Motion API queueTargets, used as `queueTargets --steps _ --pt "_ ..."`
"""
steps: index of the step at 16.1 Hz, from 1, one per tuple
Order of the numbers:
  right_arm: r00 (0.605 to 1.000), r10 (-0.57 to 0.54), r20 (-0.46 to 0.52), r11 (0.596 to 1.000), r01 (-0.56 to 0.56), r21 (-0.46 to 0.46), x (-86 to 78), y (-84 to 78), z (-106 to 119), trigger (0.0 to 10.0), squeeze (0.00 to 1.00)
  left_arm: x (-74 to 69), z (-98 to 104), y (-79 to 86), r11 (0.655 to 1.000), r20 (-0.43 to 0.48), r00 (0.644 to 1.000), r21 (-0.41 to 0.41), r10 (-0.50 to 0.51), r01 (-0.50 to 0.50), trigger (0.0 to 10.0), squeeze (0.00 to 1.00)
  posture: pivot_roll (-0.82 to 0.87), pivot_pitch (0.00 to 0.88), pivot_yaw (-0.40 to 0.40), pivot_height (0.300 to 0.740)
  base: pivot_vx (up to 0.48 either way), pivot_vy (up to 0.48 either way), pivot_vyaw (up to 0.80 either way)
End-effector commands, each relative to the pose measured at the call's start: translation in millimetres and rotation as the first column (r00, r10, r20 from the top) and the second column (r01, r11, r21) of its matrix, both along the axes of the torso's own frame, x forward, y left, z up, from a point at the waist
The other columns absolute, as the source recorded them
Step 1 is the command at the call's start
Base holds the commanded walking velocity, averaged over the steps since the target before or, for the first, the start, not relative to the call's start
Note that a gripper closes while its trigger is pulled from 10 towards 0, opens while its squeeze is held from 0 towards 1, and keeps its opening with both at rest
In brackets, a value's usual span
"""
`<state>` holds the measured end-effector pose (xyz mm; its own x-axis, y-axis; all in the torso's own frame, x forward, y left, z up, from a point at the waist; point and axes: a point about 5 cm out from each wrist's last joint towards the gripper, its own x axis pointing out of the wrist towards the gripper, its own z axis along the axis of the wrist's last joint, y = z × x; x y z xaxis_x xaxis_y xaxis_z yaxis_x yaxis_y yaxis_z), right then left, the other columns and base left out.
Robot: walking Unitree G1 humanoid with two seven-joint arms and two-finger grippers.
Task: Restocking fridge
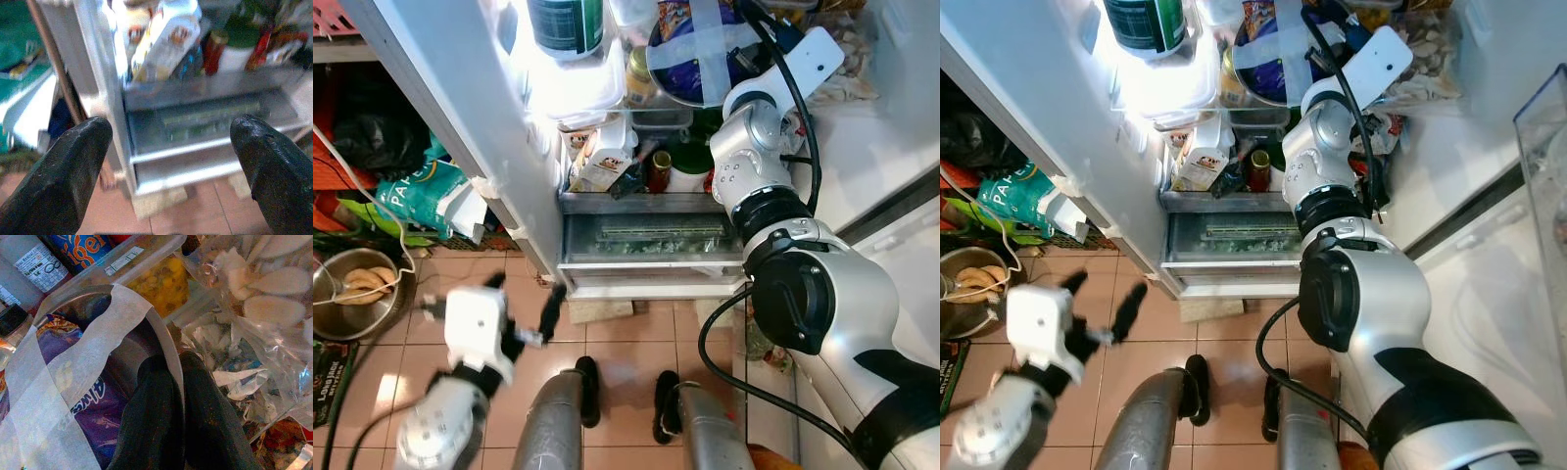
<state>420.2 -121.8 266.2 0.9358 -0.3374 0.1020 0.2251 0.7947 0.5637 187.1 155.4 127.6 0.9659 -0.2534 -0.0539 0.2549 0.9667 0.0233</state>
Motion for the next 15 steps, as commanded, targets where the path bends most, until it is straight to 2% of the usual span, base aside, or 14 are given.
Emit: queueTargets --steps 1,3,5,9,10,13,14,15 --pt "0.997 0.004 -0.075 1.000 -0.006 -0.024 -0.6 3.1 -17.2 10.0 0.00 0.3 3.1 2.7 1.000 0.037 0.999 0.017 -0.004 0.003 10.0 0.00 0.27 0.361 -0.001 0.740 0.000 0.000 0.00" --pt "0.997 0.012 -0.074 0.999 -0.015 -0.035 -0.5 4.4 -17.3 10.0 0.00 10.0 22.7 0.3 0.997 0.180 0.984 0.082 -0.016 0.001 10.0 0.00 0.26 0.352 -0.008 0.740 0.000 0.000 0.00" --pt "0.997 0.019 -0.070 0.999 -0.023 -0.049 -0.6 6.0 -17.0 10.0 0.00 18.8 37.1 -6.7 0.995 0.262 0.965 0.103 -0.025 -0.002 10.0 0.00 0.26 0.345 -0.011 0.740 0.000 0.000 0.00" --pt "0.998 0.039 -0.056 0.998 -0.041 -0.044 -0.5 11.3 -13.4 10.0 0.00 19.3 28.8 -16.9 0.997 0.217 0.973 0.032 -0.082 0.077 10.0 0.00 0.25 0.348 -0.007 0.740 0.000 0.000 0.00" --pt "0.998 0.048 -0.050 0.998 -0.050 -0.031 -0.3 13.6 -11.8 10.0 0.00 17.7 29.0 -21.3 0.992 0.222 0.967 0.042 -0.122 0.116 10.0 0.00 0.25 0.349 -0.005 0.740 0.000 0.000 0.00" --pt "0.997 0.066 -0.037 0.997 -0.064 0.029 0.4 16.7 -6.4 10.0 0.00 17.9 27.7 -23.4 0.993 0.222 0.968 0.044 -0.114 0.107 10.0 0.00 0.25 0.350 -0.003 0.740 0.000 0.000 0.00" --pt "0.998 0.064 -0.025 0.994 -0.061 0.086 1.3 18.8 2.7 10.0 0.97 18.1 26.3 -22.0 0.995 0.209 0.973 0.034 -0.096 0.091 10.0 0.00 0.26 0.355 -0.003 0.740 0.000 0.000 0.00" --pt "0.996 0.083 -0.006 0.989 -0.082 0.126 1.6 20.8 5.0 10.0 1.00 17.6 25.7 -21.3 0.995 0.205 0.974 0.034 -0.095 0.089 10.0 0.00 0.26 0.355 -0.002 0.740 0.000 0.000 0.00"
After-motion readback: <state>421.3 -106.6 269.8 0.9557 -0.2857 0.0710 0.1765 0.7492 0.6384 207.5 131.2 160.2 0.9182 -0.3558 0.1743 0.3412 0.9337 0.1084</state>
